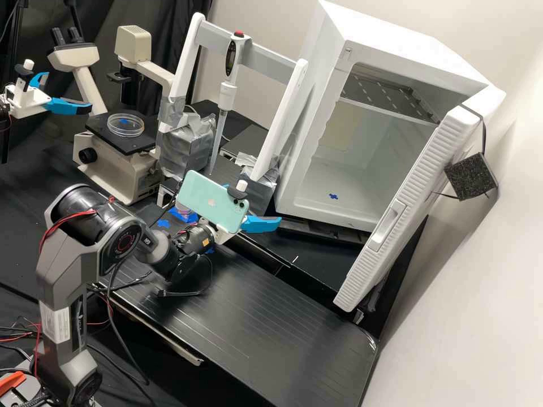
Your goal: Move the petri dish to the bench
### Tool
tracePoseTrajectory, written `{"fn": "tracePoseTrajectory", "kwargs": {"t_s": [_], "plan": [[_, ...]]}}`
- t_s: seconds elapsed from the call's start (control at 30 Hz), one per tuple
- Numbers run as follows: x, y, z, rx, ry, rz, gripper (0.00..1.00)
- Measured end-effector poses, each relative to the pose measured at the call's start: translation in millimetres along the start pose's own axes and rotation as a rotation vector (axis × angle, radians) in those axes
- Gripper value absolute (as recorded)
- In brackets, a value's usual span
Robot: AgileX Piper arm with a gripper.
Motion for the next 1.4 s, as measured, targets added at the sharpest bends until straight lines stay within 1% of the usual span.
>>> {"fn": "tracePoseTrajectory", "kwargs": {"t_s": [0.3, 0.47, 0.53, 0.57, 0.6, 0.63, 0.73, 0.83, 0.9, 0.93, 0.97, 1.03, 1.1, 1.2, 1.23, 1.27, 1.33, 1.37, 1.4], "plan": [[0.0, 0.1, -0.1, 0.000, 0.001, 0.002, 1.00], [-12.4, -0.3, 3.1, -0.007, 0.013, 0.007, 1.00], [-21.2, 2.0, 4.0, -0.010, 0.033, 0.020, 1.00], [-23.3, 3.3, 4.4, -0.009, 0.037, 0.027, 1.00], [-26.9, 4.2, 5.1, 0.000, 0.046, 0.038, 1.00], [-28.5, 5.5, 4.8, -0.001, 0.056, 0.046, 1.00], [-36.0, 7.0, 7.0, 0.008, 0.061, 0.050, 1.00], [-48.8, 8.5, 4.0, 0.006, 0.084, 0.042, 1.00], [-59.6, 10.3, -1.0, 0.009, 0.113, 0.042, 1.00], [-66.3, 11.4, -5.0, 0.008, 0.138, 0.044, 1.00], [-75.3, 13.1, -13.7, 0.011, 0.191, 0.053, 1.00], [-86.7, 13.5, -25.2, 0.009, 0.264, 0.060, 1.00], [-99.1, 13.4, -41.0, 0.005, 0.356, 0.062, 1.00], [-114.2, 5.8, -63.7, 0.011, 0.477, 0.025, 1.00], [-119.4, 2.7, -72.8, 0.007, 0.525, 0.010, 1.00], [-126.8, -2.8, -84.3, -0.009, 0.588, -0.013, 1.00], [-133.9, -8.6, -94.2, -0.034, 0.641, -0.032, 1.00], [-139.7, -14.8, -102.5, -0.048, 0.678, -0.059, 1.00], [-142.5, -17.8, -107.2, -0.059, 0.697, -0.072, 1.00]]}}
